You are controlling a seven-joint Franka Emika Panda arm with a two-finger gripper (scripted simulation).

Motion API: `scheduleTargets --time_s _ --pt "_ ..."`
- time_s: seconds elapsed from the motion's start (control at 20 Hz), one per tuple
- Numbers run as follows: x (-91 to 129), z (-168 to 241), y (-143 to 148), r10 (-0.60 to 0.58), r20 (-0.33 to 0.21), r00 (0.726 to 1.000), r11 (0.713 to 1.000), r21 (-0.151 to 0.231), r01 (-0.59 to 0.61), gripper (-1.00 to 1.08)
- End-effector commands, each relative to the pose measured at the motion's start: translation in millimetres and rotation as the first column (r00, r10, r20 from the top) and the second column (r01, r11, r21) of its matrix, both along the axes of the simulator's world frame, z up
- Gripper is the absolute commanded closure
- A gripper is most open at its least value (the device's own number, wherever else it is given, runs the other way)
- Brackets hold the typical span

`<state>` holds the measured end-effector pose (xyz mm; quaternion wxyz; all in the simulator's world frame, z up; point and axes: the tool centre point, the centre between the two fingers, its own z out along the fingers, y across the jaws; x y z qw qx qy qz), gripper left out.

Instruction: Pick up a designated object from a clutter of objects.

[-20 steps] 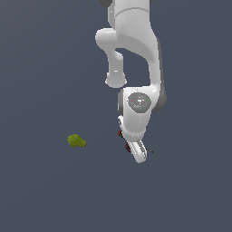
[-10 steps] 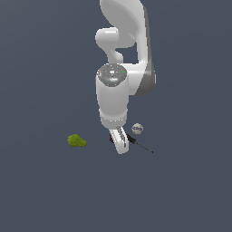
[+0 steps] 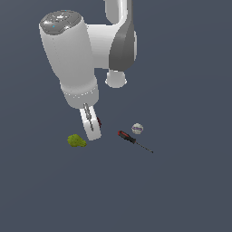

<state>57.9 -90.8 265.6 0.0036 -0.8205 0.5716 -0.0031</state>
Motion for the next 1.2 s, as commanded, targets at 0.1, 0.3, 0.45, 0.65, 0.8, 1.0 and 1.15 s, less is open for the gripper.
scheduleTargets --time_s 0.1,0.3,0.45,0.65,0.8,1.0,1.15 --pt "0 43 -36 0.002 -0.003 1.000 1.000 0.000 -0.002 1.08" --pt "1 78 -66 0.003 -0.005 1.000 1.000 -0.001 -0.003 1.08" --pt "2 99 -84 0.004 -0.006 1.000 1.000 -0.001 -0.004 1.08" --pt "4 119 -101 0.005 -0.007 1.000 1.000 -0.002 -0.005 1.08" --pt "5 129 -111 0.005 -0.008 1.000 1.000 -0.002 -0.005 1.08" --pt "6 138 -118 0.005 -0.009 1.000 1.000 -0.003 -0.005 1.08" --pt "7 142 -122 0.005 -0.009 1.000 1.000 -0.003 -0.005 1.08"
